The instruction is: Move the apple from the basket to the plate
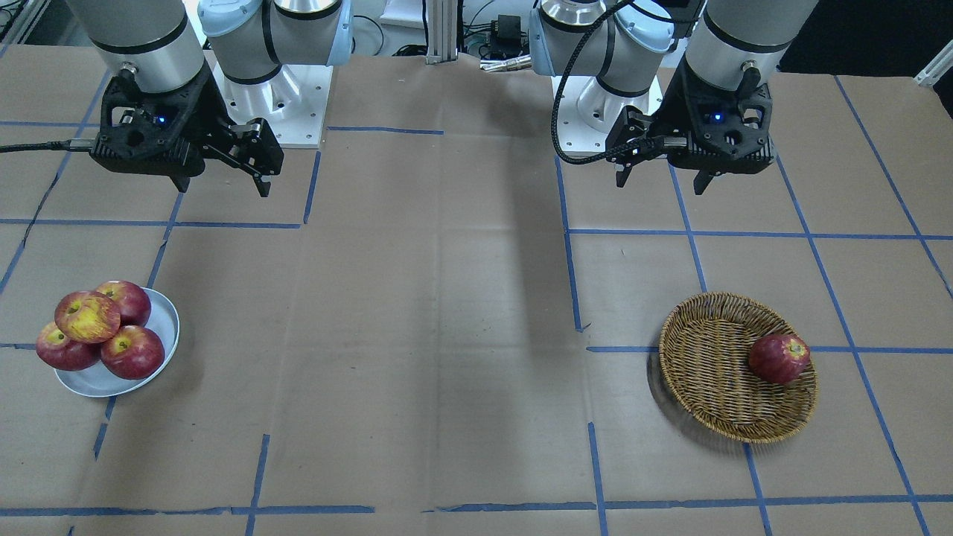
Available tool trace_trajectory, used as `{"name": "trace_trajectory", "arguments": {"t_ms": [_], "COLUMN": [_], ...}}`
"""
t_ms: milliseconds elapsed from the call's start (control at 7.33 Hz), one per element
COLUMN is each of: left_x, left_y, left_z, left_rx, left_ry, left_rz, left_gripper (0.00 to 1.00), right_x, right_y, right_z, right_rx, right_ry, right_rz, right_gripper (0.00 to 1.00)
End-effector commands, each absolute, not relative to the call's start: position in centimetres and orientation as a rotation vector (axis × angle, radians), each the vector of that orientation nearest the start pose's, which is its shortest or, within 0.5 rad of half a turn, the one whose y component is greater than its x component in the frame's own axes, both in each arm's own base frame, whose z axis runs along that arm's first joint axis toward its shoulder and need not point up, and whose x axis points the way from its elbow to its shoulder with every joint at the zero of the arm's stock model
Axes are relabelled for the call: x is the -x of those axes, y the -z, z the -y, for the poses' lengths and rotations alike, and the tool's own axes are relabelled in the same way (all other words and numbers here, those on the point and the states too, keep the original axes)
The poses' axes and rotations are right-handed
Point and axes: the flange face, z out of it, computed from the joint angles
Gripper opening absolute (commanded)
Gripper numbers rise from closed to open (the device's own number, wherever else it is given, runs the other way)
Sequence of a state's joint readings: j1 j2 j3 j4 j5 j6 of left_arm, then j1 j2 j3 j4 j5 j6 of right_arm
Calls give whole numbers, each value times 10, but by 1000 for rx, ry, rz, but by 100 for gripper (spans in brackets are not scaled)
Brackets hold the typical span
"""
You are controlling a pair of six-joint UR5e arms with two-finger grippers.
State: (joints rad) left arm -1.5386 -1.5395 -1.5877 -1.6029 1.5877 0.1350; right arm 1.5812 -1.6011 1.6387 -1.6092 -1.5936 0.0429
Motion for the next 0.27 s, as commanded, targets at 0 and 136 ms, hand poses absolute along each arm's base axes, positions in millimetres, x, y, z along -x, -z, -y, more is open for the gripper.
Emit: {"name": "trace_trajectory", "arguments": {"t_ms": [0,136], "left_x": [116,116], "left_y": [-491,-492], "left_z": [481,480], "left_rx": [-161,-161], "left_ry": [-33,-29], "left_rz": [-3122,-3122], "left_gripper": [99,99], "right_x": [-136,-136], "right_y": [-474,-474], "right_z": [477,477], "right_rx": [-53,-51], "right_ry": [6,6], "right_rz": [-3161,-3163], "right_gripper": [100,100]}}
